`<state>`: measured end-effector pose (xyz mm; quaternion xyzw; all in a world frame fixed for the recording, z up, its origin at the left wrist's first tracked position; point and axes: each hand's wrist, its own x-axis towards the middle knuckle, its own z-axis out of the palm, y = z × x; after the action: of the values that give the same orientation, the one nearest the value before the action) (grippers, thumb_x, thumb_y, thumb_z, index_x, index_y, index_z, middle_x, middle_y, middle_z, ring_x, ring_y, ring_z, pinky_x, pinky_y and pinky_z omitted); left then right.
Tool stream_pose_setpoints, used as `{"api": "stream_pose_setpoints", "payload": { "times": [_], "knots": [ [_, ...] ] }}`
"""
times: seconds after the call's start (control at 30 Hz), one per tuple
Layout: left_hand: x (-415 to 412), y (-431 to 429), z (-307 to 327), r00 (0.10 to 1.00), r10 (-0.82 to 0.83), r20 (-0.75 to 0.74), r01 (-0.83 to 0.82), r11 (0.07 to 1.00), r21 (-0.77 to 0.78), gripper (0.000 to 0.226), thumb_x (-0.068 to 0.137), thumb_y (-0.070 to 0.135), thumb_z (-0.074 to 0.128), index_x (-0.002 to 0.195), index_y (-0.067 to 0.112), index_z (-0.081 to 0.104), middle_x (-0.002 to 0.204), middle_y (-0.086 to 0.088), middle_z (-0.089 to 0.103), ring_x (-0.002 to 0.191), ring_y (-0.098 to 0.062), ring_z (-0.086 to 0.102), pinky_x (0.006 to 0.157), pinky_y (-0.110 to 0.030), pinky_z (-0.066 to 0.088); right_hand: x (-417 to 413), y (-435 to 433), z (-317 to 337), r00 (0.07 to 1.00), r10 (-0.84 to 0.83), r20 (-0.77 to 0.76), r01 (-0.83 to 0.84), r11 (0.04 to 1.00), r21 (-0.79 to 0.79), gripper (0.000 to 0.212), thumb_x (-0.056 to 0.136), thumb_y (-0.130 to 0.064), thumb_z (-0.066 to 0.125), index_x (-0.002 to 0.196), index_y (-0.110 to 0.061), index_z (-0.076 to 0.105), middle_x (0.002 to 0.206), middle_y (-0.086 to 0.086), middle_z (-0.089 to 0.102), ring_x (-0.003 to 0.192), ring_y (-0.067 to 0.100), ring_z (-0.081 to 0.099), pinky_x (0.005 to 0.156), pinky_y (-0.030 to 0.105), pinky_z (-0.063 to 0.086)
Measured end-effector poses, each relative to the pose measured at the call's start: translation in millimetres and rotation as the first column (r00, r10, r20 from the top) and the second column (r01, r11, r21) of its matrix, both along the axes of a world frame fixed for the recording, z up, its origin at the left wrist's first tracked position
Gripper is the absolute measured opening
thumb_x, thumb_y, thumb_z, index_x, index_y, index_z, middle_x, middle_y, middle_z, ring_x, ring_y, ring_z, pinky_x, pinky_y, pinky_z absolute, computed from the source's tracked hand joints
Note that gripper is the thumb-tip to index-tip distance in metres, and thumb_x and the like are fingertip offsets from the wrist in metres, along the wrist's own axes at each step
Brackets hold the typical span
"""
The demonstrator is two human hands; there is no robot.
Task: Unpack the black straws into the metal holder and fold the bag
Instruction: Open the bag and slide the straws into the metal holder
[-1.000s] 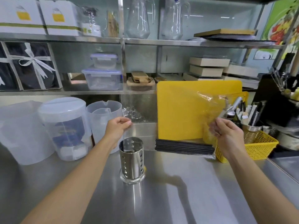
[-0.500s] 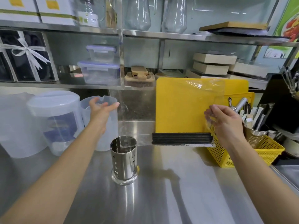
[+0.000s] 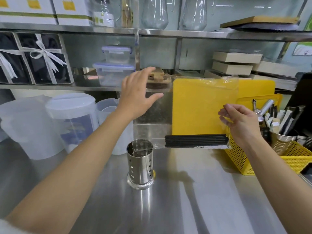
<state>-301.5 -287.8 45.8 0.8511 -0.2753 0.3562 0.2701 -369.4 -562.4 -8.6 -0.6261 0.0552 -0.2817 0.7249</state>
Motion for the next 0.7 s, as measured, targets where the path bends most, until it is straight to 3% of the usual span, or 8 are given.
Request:
{"api": "stream_pose_setpoints", "payload": {
  "times": [0.1, 0.17, 0.27, 0.37, 0.5, 0.6, 0.7],
  "knots": [
    [4, -18, 7, 0.998, -0.049, -0.026, 0.051, 0.991, 0.124, 0.067, 0.083, 0.049, 0.058, 0.139, 0.022, 0.031, 0.134, -0.001, 0.050, 0.129, -0.022, 0.038, 0.107, -0.037, 0.019, -3, 0, 0, 1.000, 0.000, -0.005, 0.000, 1.000, 0.005, 0.009, 0.088, -0.017, 0.059, 0.080, -0.016, 0.064, 0.077, 0.003, 0.065, 0.073, 0.011, 0.065, 0.079, 0.029, 0.051],
    [8, -29, 12, 0.998, -0.023, 0.053, 0.012, 0.981, 0.194, 0.072, 0.081, 0.053, 0.058, 0.141, 0.024, 0.029, 0.139, -0.002, 0.044, 0.131, -0.023, 0.035, 0.107, -0.037, 0.020, -5, 0, 2, 1.000, 0.001, 0.003, -0.001, 1.000, 0.003, 0.009, 0.088, -0.016, 0.059, 0.080, -0.015, 0.064, 0.078, 0.003, 0.064, 0.073, 0.011, 0.066, 0.080, 0.029, 0.052],
    [12, -43, 26, 0.998, -0.021, 0.060, 0.010, 0.985, 0.174, 0.086, 0.076, 0.055, 0.062, 0.145, 0.024, 0.021, 0.147, -0.006, 0.031, 0.136, -0.024, 0.028, 0.110, -0.039, 0.018, -8, -2, 6, 1.000, 0.006, 0.020, -0.005, 1.000, -0.030, 0.007, 0.088, -0.016, 0.059, 0.083, -0.013, 0.064, 0.078, 0.003, 0.065, 0.073, 0.010, 0.066, 0.081, 0.030, 0.052],
    [11, -56, 44, 0.996, -0.067, 0.055, 0.053, 0.971, 0.233, 0.087, 0.075, 0.057, 0.062, 0.145, 0.027, 0.019, 0.145, -0.002, 0.037, 0.134, -0.023, 0.031, 0.109, -0.038, 0.017, -10, -1, 8, 0.999, 0.012, 0.030, -0.010, 0.999, -0.054, 0.007, 0.087, -0.017, 0.060, 0.084, -0.013, 0.065, 0.077, 0.002, 0.065, 0.075, 0.010, 0.066, 0.081, 0.030, 0.052],
    [7, -73, 59, 0.968, -0.206, -0.141, 0.232, 0.950, 0.208, 0.065, 0.077, 0.054, 0.061, 0.134, 0.034, 0.037, 0.113, 0.006, 0.062, 0.117, -0.023, 0.045, 0.099, -0.032, 0.020, -10, 0, 7, 0.999, 0.026, 0.032, -0.024, 0.998, -0.054, 0.007, 0.087, -0.017, 0.060, 0.085, -0.012, 0.065, 0.076, 0.002, 0.066, 0.075, 0.010, 0.066, 0.081, 0.032, 0.051],
    [4, -84, 57, 0.947, -0.268, -0.177, 0.304, 0.924, 0.229, 0.027, 0.087, 0.045, 0.054, 0.103, 0.024, 0.063, 0.087, 0.006, 0.067, 0.098, -0.021, 0.056, 0.100, -0.034, 0.027, -10, -2, 2, 0.999, 0.017, 0.047, -0.015, 0.998, -0.058, 0.006, 0.086, -0.018, 0.061, 0.082, -0.015, 0.066, 0.070, -0.005, 0.069, 0.074, 0.010, 0.066, 0.077, 0.029, 0.051],
    [-1, -91, 52, 0.923, -0.328, -0.200, 0.363, 0.917, 0.168, 0.025, 0.092, 0.036, 0.052, 0.092, 0.015, 0.065, 0.078, 0.004, 0.067, 0.081, -0.019, 0.063, 0.092, -0.041, 0.044, -14, -5, -4, 0.998, 0.012, 0.054, -0.009, 0.998, -0.063, 0.012, 0.078, -0.027, 0.067, 0.081, -0.016, 0.066, 0.067, -0.006, 0.070, 0.073, 0.010, 0.067, 0.074, 0.027, 0.050]
  ]
}}
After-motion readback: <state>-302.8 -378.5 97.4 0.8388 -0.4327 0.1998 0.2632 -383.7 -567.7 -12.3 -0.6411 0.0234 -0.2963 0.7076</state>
